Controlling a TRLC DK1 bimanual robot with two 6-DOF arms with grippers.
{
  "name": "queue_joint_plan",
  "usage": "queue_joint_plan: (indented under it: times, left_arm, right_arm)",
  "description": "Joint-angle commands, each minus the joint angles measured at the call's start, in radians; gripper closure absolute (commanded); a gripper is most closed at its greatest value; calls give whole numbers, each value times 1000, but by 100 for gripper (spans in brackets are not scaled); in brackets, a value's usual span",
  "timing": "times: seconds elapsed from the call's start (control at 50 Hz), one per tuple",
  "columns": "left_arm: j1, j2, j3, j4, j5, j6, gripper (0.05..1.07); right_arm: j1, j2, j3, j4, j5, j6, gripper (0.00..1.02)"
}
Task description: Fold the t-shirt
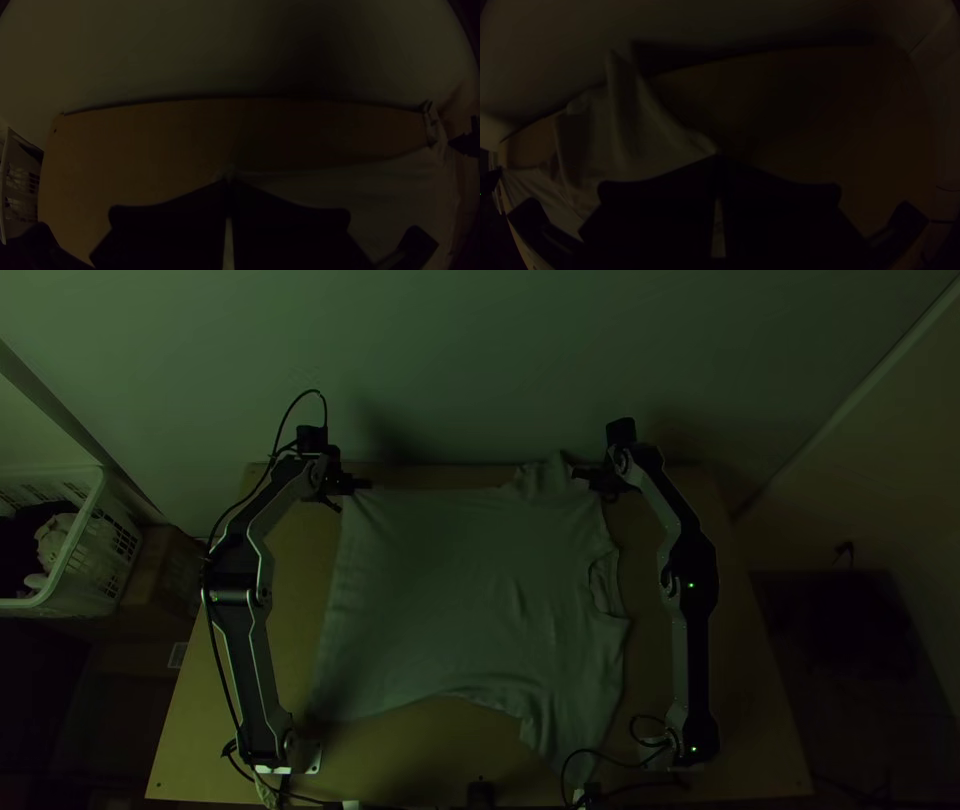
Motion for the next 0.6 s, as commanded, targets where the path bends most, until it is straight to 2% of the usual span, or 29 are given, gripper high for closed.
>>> queue_joint_plan:
  times: [0.0, 0.34, 0.58]
  left_arm:
    - [34, 32, 100, -8, -12, -37, 105]
    - [43, 35, 139, -129, -2, -53, 105]
    - [52, -10, 96, -130, 29, -70, 105]
  right_arm:
    - [-32, -3, 44, 25, 26, 23, 100]
    - [-40, -60, 18, 15, 26, 11, 100]
    - [-30, -122, -7, -44, 26, -15, 100]
